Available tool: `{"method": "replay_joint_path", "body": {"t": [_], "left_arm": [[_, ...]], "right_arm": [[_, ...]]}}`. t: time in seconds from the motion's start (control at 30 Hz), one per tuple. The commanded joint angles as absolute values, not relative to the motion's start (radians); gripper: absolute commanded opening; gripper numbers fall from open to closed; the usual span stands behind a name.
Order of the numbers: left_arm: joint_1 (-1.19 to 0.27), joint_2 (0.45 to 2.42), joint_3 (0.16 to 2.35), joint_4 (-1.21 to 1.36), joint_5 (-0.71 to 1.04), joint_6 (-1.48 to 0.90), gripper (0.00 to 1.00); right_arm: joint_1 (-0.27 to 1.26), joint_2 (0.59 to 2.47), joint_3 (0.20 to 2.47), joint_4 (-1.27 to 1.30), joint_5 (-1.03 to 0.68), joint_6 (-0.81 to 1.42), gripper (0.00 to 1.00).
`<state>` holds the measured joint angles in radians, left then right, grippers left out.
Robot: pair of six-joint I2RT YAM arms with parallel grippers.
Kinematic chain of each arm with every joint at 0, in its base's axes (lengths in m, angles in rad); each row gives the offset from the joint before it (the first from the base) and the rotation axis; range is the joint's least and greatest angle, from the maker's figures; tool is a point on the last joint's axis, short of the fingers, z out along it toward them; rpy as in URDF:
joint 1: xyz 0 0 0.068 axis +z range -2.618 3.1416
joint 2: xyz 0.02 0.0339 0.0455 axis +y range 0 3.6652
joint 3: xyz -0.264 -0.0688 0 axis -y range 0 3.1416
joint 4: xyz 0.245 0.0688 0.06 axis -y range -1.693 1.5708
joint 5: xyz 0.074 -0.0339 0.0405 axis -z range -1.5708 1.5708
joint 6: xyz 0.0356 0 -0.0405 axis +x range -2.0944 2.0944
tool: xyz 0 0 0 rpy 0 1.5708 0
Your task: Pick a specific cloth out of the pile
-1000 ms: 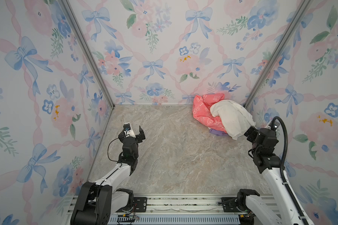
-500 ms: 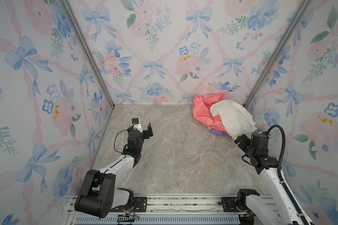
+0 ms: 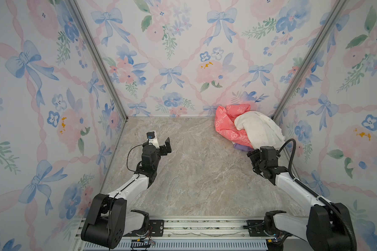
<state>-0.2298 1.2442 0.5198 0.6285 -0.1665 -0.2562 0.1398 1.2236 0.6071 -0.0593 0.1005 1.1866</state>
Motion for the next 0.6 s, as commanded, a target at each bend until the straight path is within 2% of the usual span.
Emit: {"method": "replay_joint_path", "body": {"t": [0.0,0.1,0.4,0.57], "left_arm": [[-0.235,1.222,0.518,0.618,-0.146,-0.275,0.98],[-0.235,1.221,0.524,0.617,-0.149,-0.283,0.98],[-0.235,1.214,0.517,0.61,-0.154,-0.265,0.98],[-0.235,1.218,0.515,0.607,-0.161,-0.25,0.98]], "right_arm": [[0.151,1.296,0.629,0.055,0.103,1.29,0.76],[0.146,1.39,0.648,0.117,0.087,1.328,0.71],[0.13,1.613,0.758,0.247,0.04,1.343,0.66],[0.12,1.692,0.829,0.218,0.047,1.343,0.62]]}}
